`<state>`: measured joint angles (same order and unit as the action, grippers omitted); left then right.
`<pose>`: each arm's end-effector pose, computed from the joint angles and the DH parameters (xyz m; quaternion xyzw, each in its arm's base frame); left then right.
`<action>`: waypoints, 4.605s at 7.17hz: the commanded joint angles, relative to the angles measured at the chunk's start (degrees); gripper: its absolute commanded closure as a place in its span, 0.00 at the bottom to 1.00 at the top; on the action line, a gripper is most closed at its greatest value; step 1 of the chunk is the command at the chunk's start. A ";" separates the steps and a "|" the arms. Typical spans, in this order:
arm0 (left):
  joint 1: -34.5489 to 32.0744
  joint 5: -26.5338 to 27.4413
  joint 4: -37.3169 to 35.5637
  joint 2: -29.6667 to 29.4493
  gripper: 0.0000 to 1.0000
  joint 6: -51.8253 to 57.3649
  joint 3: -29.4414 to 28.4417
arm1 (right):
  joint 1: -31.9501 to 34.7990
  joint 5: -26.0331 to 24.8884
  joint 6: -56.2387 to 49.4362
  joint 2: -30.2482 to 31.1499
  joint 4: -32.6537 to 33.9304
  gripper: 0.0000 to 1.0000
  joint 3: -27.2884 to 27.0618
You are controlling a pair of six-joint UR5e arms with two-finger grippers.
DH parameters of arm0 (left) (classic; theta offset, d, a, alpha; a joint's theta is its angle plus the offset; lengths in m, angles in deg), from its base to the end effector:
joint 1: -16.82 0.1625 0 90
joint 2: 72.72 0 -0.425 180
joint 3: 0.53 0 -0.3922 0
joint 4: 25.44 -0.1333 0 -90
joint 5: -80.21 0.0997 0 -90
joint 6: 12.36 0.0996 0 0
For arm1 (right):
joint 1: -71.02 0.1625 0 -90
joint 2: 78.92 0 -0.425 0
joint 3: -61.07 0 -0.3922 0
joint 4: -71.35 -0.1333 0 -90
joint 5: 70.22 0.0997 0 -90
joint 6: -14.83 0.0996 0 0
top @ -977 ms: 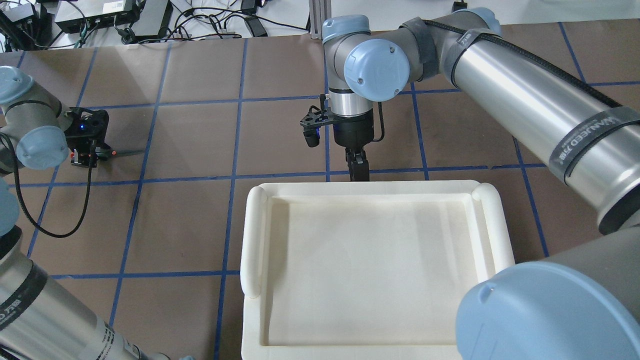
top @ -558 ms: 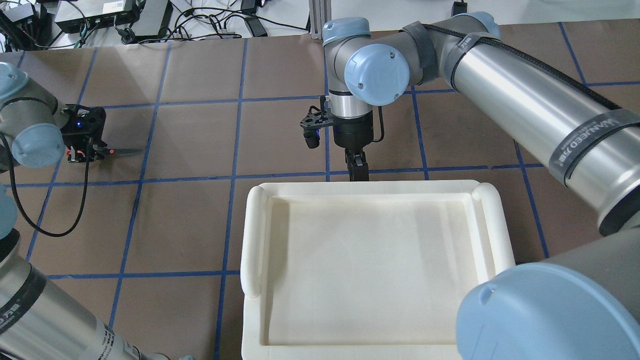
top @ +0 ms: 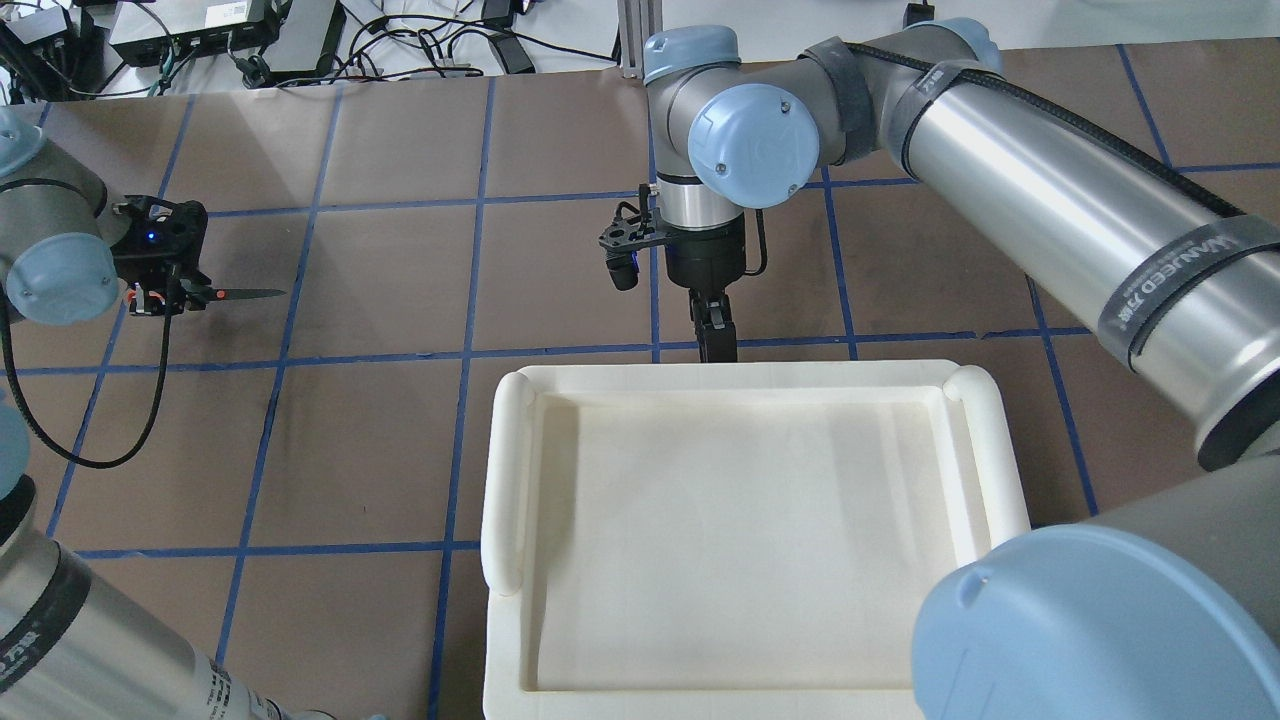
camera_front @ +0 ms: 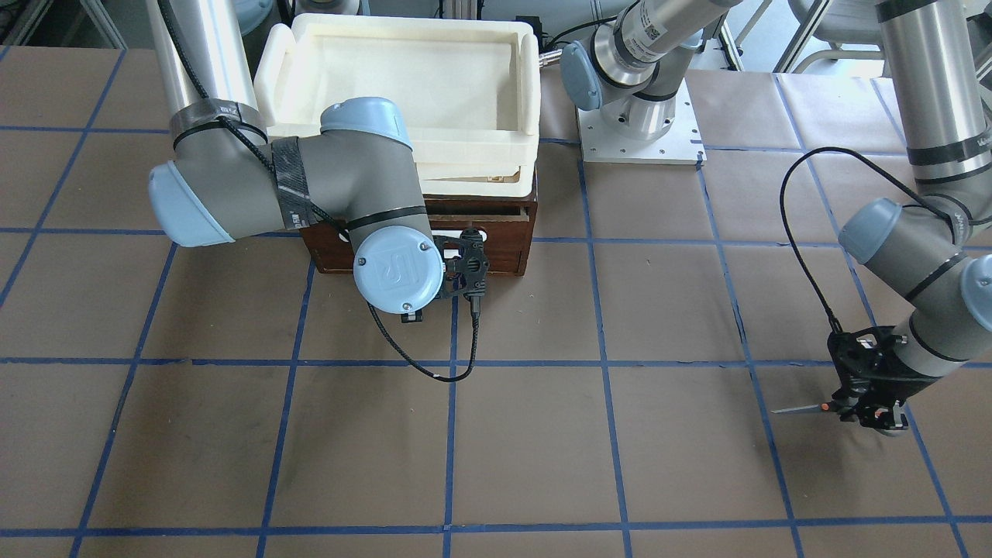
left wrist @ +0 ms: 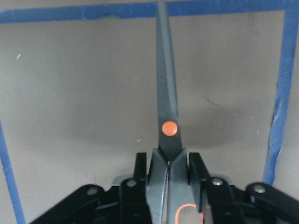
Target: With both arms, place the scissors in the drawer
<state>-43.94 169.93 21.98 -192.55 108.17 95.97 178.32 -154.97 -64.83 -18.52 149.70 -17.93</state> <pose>0.1946 -0.6215 0.2107 0.7140 0.6980 -0.0166 0.0520 0.3197 -0.5475 0.2710 -0.7141 0.6482 0.2001 0.1728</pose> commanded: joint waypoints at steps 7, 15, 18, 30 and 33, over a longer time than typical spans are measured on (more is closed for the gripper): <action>-11.91 -1.30 14.20 10.32 1.00 -24.25 -0.87 | -1.22 -1.20 -1.20 -6.60 1.80 0.44 10.52; -15.34 -4.98 25.18 13.40 1.00 -37.38 -6.58 | -2.45 -1.82 -2.69 -9.77 10.15 0.46 14.39; -20.95 -4.73 27.29 15.42 1.00 -45.43 -7.19 | -2.45 -2.08 -2.78 -10.21 11.30 0.47 14.57; -47.12 -1.47 32.04 14.37 1.00 -63.32 -10.98 | -15.62 -1.73 17.50 18.56 11.04 0.00 0.12; -51.11 -6.21 30.99 14.01 1.00 -62.70 -10.98 | -16.78 -2.08 52.12 26.25 10.69 0.00 -5.03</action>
<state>-93.81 165.76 53.28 -178.39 45.20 84.94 161.74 -156.76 -27.48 5.15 160.61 -21.74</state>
